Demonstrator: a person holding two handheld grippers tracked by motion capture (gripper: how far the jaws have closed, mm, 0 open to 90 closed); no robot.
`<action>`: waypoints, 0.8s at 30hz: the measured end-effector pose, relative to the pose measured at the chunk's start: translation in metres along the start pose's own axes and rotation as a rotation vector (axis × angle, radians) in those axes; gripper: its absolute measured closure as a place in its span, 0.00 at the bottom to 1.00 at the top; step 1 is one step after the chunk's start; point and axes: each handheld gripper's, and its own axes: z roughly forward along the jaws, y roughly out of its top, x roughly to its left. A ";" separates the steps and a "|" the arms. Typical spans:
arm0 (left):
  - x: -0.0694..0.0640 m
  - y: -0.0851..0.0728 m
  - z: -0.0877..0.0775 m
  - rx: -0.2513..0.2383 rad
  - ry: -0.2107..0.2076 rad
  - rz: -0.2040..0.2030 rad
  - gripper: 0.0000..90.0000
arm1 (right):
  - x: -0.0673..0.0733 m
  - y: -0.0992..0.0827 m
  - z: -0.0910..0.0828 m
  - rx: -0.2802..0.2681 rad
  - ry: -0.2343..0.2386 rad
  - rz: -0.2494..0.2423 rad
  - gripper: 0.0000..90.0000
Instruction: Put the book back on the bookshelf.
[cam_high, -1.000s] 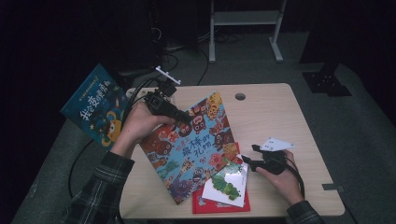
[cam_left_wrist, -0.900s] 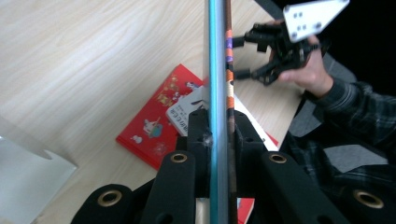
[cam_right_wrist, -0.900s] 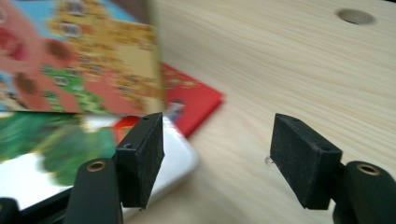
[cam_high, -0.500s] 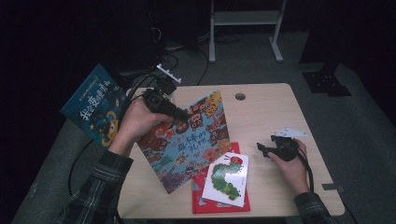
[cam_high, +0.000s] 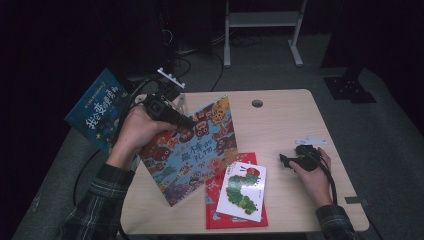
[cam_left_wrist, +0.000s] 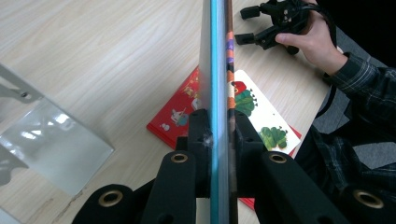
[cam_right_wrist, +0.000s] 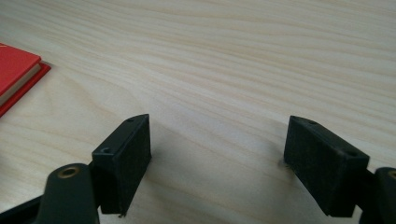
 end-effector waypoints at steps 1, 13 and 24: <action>0.000 0.000 0.000 0.000 0.000 0.000 0.90 | 0.000 0.000 0.000 0.000 0.000 0.000 0.24; 0.005 -0.014 -0.033 -0.045 0.039 -0.034 0.90 | -0.001 0.000 0.001 0.018 -0.008 0.016 0.16; 0.015 -0.036 -0.062 -0.070 0.063 -0.087 0.90 | -0.001 0.000 0.001 0.017 -0.009 0.016 0.16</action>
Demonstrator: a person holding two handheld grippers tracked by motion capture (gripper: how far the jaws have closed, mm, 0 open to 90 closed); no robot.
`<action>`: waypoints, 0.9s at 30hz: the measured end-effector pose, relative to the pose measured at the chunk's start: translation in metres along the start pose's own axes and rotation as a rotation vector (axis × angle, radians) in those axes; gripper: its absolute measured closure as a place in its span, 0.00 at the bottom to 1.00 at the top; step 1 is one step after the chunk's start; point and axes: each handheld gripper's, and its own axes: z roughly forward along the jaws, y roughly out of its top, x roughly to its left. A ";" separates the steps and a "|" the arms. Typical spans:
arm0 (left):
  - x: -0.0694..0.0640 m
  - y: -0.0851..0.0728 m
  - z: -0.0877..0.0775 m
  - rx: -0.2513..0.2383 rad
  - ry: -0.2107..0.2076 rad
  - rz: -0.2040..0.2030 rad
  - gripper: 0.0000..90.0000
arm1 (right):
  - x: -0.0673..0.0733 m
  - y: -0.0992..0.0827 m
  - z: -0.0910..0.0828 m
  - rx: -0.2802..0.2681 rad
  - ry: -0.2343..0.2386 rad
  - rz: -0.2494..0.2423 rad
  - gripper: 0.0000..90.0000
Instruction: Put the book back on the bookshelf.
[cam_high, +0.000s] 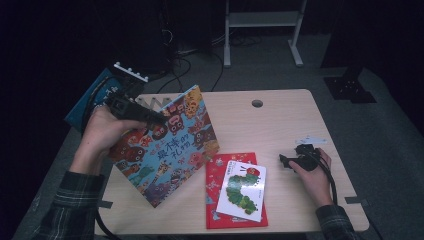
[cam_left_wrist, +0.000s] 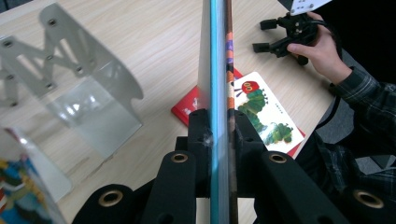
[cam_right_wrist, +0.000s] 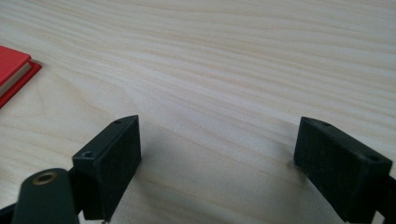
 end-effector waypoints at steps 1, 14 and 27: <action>0.001 -0.002 -0.003 -0.002 0.007 -0.004 0.90 | 0.000 0.000 0.000 0.000 0.000 0.000 0.15; 0.028 -0.045 -0.037 -0.055 0.068 -0.122 0.90 | -0.001 0.000 0.000 0.000 -0.001 0.003 0.15; 0.049 -0.077 -0.058 -0.071 0.109 -0.218 0.90 | -0.001 0.001 0.001 0.003 -0.001 0.007 0.14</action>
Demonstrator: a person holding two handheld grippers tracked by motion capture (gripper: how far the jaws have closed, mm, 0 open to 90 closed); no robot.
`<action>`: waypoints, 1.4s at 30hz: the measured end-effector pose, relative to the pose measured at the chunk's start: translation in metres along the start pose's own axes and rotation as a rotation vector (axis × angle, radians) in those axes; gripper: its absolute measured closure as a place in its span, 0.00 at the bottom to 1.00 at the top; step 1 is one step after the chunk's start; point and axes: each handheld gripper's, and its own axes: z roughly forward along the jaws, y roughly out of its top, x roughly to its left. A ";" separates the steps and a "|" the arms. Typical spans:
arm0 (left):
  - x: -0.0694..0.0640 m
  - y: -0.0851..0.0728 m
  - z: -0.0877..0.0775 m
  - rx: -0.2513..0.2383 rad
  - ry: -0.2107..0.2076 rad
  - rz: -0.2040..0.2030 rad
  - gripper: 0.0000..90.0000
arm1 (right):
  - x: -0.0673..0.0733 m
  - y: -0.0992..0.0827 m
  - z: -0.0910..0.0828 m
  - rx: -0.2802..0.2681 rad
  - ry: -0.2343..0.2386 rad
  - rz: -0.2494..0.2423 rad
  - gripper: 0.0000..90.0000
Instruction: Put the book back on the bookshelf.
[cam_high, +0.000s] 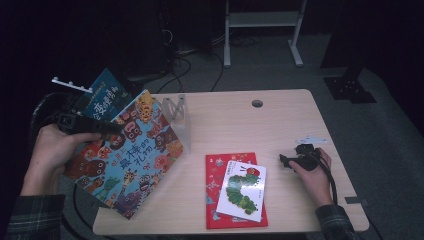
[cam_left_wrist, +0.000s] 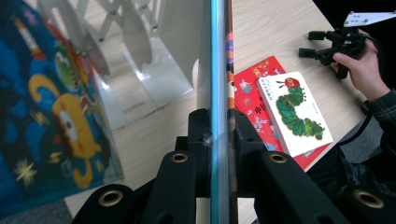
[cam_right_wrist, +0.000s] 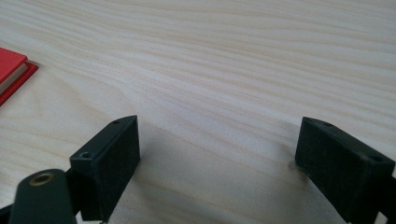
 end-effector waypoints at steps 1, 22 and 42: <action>0.003 -0.002 -0.002 -0.002 0.006 -0.010 0.90 | 0.000 0.000 0.000 0.001 0.000 0.002 0.14; 0.038 -0.018 -0.023 0.002 0.161 -0.146 0.90 | 0.000 0.000 0.000 0.001 -0.002 0.003 0.14; 0.062 0.010 -0.008 0.000 0.270 -0.233 0.90 | 0.000 0.000 0.000 0.000 -0.005 0.004 0.14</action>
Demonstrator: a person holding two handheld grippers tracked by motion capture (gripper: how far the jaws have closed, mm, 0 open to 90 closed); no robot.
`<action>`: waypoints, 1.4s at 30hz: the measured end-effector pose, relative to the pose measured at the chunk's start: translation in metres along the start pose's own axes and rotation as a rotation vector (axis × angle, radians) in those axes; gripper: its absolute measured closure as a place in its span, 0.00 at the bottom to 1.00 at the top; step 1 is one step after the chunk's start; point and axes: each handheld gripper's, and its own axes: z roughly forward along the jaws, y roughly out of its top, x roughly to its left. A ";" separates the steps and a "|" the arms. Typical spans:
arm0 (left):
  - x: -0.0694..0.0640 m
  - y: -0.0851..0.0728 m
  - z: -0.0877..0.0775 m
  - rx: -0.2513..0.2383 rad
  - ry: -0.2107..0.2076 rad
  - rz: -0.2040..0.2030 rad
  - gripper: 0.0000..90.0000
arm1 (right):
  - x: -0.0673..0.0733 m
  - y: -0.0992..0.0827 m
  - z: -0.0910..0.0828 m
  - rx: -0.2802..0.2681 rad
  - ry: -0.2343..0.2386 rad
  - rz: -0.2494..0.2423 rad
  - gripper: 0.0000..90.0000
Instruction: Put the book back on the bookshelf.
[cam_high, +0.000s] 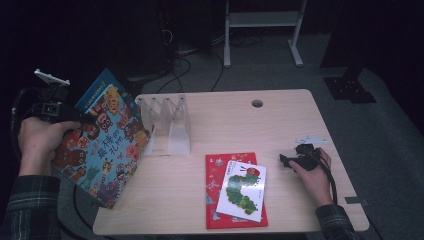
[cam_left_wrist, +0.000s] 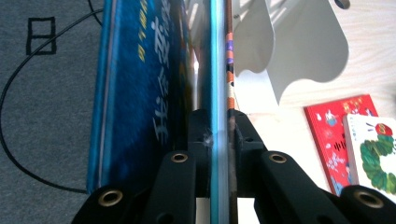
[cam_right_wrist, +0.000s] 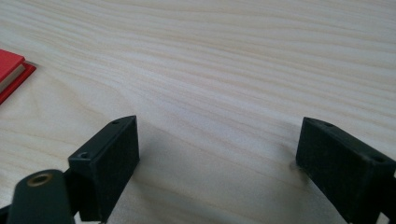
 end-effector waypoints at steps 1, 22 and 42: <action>0.001 0.003 0.002 -0.001 0.001 -0.005 0.90 | 0.000 0.000 0.000 0.000 0.000 0.001 0.14; -0.007 0.032 0.036 -0.039 0.044 -0.035 0.90 | 0.000 0.000 0.000 0.000 0.000 0.000 0.14; -0.022 0.037 0.055 -0.027 0.118 -0.005 0.88 | 0.000 0.000 0.000 0.000 0.000 0.001 0.14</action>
